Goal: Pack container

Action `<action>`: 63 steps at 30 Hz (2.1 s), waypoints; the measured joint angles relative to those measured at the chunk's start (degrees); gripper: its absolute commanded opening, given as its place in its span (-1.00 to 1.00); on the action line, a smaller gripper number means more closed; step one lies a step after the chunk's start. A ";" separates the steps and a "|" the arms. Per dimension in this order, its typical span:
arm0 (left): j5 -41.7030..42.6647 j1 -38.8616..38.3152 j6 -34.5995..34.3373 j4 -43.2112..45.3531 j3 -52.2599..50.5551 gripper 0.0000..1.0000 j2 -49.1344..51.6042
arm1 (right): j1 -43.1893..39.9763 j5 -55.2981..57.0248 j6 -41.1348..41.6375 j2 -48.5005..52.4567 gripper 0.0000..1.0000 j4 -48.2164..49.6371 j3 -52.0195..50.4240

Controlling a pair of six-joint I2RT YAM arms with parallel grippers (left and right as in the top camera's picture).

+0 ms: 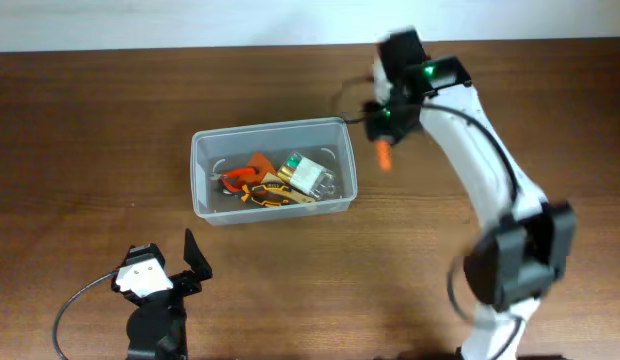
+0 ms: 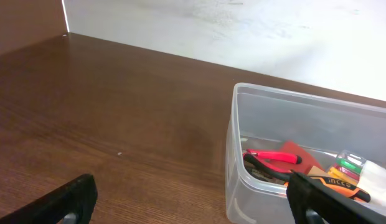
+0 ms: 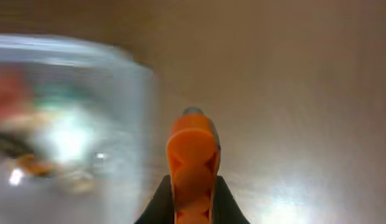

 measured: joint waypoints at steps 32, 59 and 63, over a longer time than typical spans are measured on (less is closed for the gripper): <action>0.00 0.00 0.00 0.00 0.00 0.99 0.00 | 18.01 -3.61 -42.45 12.02 0.97 7.13 6.62; 0.00 0.00 0.00 0.00 0.00 0.99 0.00 | 14.84 -3.15 -7.08 -15.54 0.97 -2.99 19.45; 0.00 0.00 0.00 0.00 0.00 0.98 0.00 | 8.07 -3.19 -6.69 -19.96 0.97 -4.33 19.04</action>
